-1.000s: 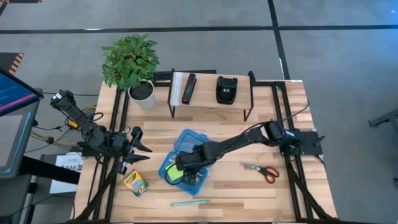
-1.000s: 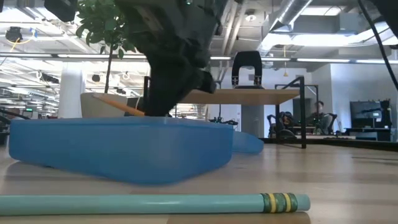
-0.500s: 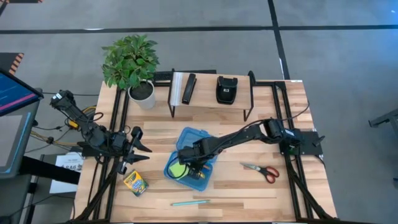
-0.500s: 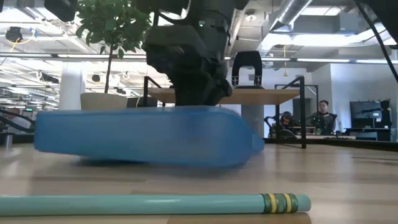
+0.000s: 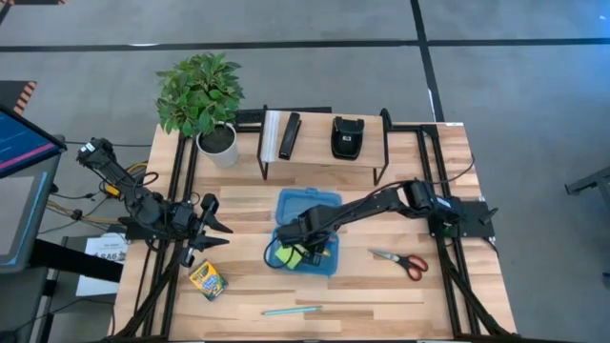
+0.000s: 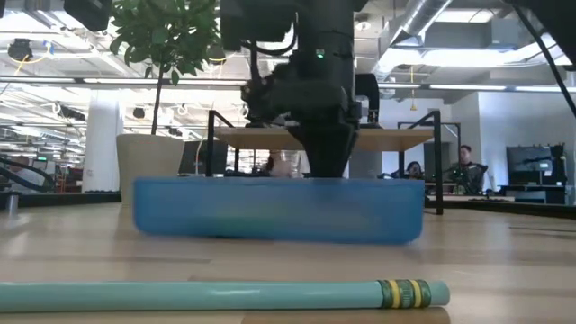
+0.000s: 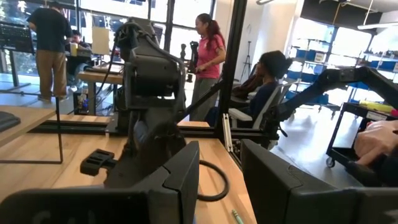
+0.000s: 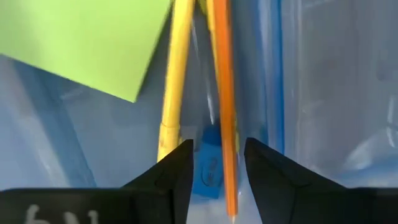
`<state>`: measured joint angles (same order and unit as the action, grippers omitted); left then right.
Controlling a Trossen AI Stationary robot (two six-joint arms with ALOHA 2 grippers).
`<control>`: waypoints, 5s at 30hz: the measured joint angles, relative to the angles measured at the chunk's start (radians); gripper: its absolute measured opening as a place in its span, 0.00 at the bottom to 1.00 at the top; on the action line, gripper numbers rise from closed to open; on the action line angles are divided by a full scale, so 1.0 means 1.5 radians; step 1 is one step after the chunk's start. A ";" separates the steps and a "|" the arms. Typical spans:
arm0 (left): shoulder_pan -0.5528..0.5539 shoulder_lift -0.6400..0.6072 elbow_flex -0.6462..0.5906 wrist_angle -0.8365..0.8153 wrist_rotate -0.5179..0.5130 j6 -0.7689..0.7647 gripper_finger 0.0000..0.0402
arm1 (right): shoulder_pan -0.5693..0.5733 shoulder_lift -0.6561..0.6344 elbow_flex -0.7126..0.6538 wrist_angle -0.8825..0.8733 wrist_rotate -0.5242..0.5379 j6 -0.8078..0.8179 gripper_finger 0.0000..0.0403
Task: Pack school essentials
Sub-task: Put the black scissors into the blue supply box
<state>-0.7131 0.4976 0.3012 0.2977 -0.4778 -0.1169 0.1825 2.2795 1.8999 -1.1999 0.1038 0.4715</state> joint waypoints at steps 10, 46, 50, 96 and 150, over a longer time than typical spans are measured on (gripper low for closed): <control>0.000 0.000 0.000 -0.001 0.000 0.001 0.27 | 0.025 -0.075 0.000 0.016 0.005 -0.001 0.41; 0.000 0.000 0.000 0.000 0.000 -0.003 0.27 | 0.263 -0.547 -0.623 0.072 -0.040 0.432 0.44; 0.000 0.000 0.000 0.000 0.000 -0.003 0.27 | 0.297 -0.547 -0.627 0.074 -0.084 0.450 0.48; 0.000 0.000 0.000 0.005 0.000 -0.001 0.27 | 0.374 -0.532 -0.832 0.312 -0.164 0.622 0.13; 0.000 0.000 0.000 0.005 0.000 -0.004 0.27 | 0.347 -0.358 -0.655 0.344 -0.116 0.538 0.53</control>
<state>-0.7128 0.4976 0.3012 0.3047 -0.4781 -0.1230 0.7034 1.7426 0.9169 -0.6838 -0.0696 1.2790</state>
